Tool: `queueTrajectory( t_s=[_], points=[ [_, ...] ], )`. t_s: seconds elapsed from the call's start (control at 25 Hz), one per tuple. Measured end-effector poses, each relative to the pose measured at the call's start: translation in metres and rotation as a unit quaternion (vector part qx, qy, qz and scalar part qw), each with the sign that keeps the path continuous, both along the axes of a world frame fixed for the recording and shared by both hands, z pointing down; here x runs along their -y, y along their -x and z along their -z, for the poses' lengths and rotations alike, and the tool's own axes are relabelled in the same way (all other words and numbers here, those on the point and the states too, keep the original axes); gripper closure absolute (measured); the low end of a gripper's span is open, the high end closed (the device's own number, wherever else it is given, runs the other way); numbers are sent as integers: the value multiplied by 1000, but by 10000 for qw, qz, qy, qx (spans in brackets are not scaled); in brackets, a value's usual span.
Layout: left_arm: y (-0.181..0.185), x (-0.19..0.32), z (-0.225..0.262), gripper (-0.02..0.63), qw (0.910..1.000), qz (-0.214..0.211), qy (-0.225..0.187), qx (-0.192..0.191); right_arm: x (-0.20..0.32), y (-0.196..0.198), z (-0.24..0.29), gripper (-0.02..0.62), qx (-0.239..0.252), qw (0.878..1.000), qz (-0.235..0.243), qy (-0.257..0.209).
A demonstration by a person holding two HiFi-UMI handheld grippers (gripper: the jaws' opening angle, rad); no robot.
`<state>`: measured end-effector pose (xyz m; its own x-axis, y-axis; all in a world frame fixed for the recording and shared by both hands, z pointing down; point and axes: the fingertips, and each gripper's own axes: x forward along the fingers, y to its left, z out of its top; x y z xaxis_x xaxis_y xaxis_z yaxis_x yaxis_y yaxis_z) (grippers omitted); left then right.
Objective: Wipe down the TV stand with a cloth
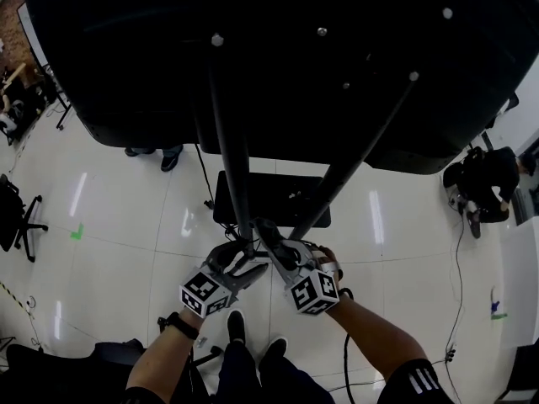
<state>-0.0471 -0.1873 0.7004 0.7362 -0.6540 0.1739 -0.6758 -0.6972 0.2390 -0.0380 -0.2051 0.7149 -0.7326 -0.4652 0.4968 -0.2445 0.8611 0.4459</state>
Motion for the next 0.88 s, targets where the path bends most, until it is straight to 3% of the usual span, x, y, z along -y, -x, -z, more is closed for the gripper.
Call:
queueTrajectory(
  t_s=[0.44, 0.88],
  points=[
    [-60, -15, 141, 279, 9970, -25, -767, -133, -2, -56, 151, 548, 325, 9959, 40, -845],
    [-67, -11, 250, 281, 9893, -371, -1403, -146, 9, -67, 271, 548, 525, 9858, -299, -1569]
  ],
)
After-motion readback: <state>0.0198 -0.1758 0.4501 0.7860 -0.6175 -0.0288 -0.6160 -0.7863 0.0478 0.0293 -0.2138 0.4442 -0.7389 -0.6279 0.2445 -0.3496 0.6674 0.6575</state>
